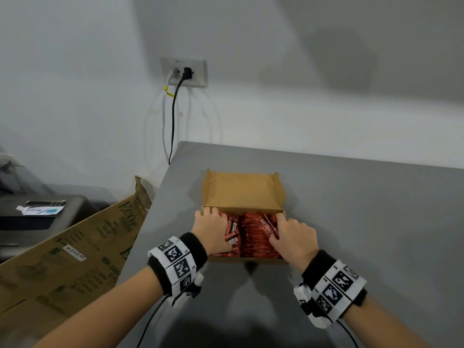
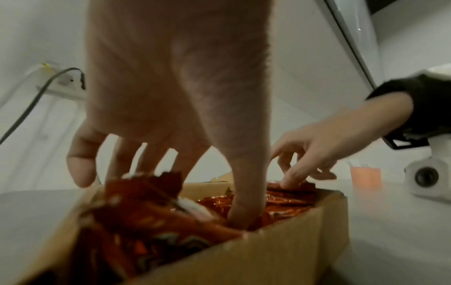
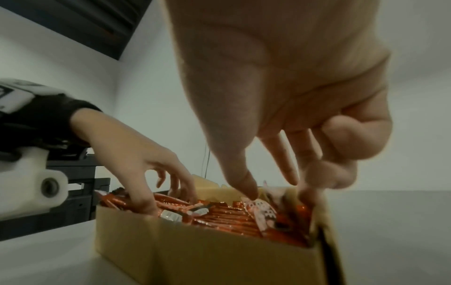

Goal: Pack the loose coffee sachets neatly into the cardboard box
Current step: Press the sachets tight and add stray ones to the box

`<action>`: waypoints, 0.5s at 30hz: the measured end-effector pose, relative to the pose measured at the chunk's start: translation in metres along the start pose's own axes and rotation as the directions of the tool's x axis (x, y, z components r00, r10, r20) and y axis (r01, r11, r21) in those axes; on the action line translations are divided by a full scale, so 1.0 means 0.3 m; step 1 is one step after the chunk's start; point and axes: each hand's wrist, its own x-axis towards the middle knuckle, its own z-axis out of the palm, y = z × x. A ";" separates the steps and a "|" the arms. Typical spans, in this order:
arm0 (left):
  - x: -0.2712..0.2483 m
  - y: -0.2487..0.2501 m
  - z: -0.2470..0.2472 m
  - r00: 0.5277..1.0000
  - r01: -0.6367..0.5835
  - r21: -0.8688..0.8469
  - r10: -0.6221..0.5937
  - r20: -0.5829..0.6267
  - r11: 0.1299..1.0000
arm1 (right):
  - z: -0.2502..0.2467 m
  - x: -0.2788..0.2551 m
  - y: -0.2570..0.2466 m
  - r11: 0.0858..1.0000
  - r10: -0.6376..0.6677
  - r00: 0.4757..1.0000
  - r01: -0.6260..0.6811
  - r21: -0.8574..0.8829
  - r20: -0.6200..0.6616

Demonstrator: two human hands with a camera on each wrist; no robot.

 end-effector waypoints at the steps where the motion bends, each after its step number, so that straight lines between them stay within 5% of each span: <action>1: 0.004 0.006 -0.002 1.000 0.010 0.011 -0.010 -0.006 1.000 | -0.004 0.003 -0.004 1.000 -0.012 1.000 0.012 -0.020 -0.002; 8: 0.011 0.028 0.004 0.999 0.037 0.111 -0.036 -0.006 0.993 | -0.007 0.013 -0.031 0.997 -0.083 0.996 0.083 0.007 0.013; 15: -0.009 -0.009 -0.016 0.997 -0.014 -0.081 0.008 -0.077 0.997 | -0.018 0.007 -0.042 0.982 -0.086 0.995 0.093 0.162 -0.053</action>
